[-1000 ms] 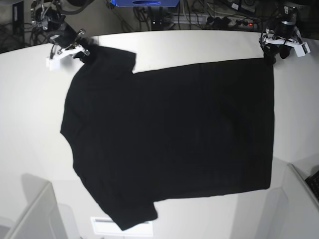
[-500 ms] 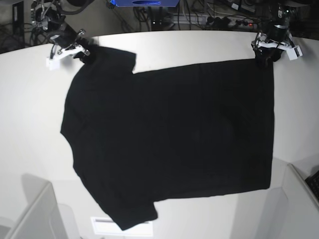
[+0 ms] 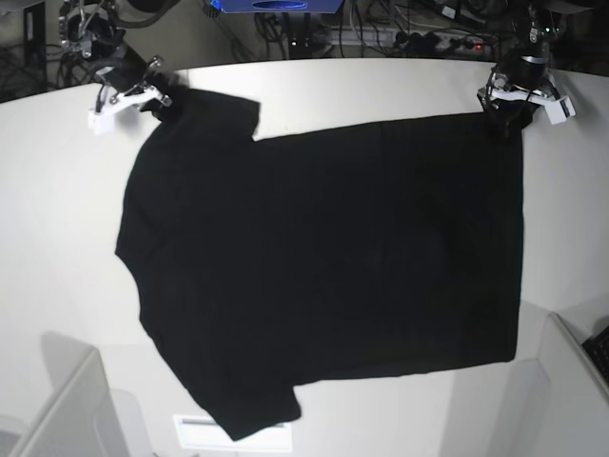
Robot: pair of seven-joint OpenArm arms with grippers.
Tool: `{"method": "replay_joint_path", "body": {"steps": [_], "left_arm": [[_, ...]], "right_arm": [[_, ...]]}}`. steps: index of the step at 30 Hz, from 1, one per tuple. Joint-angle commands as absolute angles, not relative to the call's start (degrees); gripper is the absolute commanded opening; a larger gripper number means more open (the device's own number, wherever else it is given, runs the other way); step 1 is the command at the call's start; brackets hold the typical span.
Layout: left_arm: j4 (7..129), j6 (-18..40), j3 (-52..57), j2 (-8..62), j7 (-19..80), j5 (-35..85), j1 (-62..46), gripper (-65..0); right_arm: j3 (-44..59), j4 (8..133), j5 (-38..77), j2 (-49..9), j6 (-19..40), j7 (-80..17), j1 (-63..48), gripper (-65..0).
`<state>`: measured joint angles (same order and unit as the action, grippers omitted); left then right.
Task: Fold the T-shirt properly
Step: 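Close both grippers on the shoulder corners and lift slightly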
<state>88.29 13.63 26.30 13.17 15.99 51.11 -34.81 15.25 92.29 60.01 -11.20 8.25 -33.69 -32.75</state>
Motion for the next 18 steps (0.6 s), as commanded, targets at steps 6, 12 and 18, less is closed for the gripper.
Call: {"method": "replay_joint_path", "body": {"steps": [6, 12, 18], "left_arm": [[87.16, 13.41, 26.86, 13.49, 22.73, 50.68, -33.45, -23.5], [87.08, 13.41, 26.86, 13.58, 22.73, 50.59, -33.45, -55.0], [87.43, 13.41, 26.86, 13.85, 22.73, 50.51, -33.63, -65.0]], "right_arm": [[15.43, 92.35, 57.27, -11.65, 6.55, -35.21, -33.36, -65.0], [15.52, 92.35, 57.27, -11.74, 6.55, -35.21, -33.36, -65.0], [15.60, 93.41, 57.27, -11.74, 6.55, -34.95, -33.45, -65.0]]}}
